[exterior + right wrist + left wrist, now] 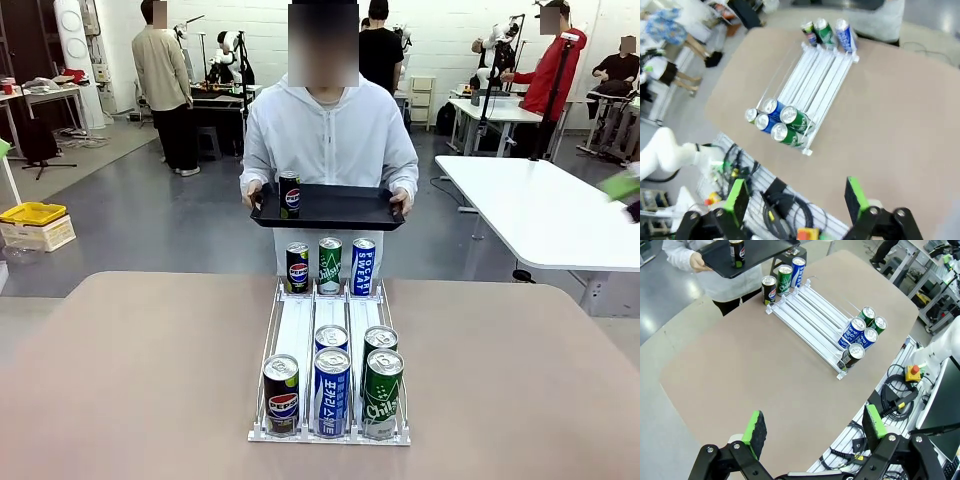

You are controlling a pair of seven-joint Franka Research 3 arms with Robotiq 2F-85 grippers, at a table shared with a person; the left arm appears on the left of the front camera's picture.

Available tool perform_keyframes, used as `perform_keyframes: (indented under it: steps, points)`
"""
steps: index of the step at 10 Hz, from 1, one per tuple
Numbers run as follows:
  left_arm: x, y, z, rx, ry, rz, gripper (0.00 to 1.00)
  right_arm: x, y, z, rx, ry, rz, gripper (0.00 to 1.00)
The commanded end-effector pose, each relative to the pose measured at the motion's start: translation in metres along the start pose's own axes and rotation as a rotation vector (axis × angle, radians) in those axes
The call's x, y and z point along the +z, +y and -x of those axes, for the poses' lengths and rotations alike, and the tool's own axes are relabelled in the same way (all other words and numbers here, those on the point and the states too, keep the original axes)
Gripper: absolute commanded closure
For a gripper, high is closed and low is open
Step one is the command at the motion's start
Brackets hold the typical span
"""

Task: Retrieve and hand over the desired beverage to the person.
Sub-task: Pick up another can of the same type that the person held from the Automatic Can Dispenser.

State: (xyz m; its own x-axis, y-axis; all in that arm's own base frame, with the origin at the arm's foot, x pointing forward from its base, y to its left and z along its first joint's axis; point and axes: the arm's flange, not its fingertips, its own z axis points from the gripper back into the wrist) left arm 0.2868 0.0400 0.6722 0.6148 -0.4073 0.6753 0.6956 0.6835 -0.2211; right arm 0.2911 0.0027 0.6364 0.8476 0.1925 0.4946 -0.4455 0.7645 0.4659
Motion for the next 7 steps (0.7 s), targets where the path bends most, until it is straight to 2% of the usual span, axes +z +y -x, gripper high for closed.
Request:
perform_keyframes:
  steps: [1,3,4,5,7]
  points:
    - [0.001,0.000,0.000,-0.003,-0.004,0.005,0.00,-0.063,0.020,-0.039,-0.175,0.034,0.120,0.00]
    - [0.001,0.000,0.000,-0.003,-0.004,0.005,0.00,-0.129,0.037,-0.049,-0.285,0.050,0.335,0.00]
    - [0.001,0.000,0.000,-0.003,-0.004,0.005,0.00,-0.166,0.049,-0.047,-0.303,0.088,0.464,0.00]
    - [0.001,0.000,0.000,-0.003,-0.004,0.005,0.00,-0.185,0.050,-0.043,-0.287,0.111,0.528,0.00]
    - [0.001,0.000,0.000,-0.003,-0.004,0.005,0.00,-0.212,0.054,-0.045,-0.309,0.113,0.570,0.00]
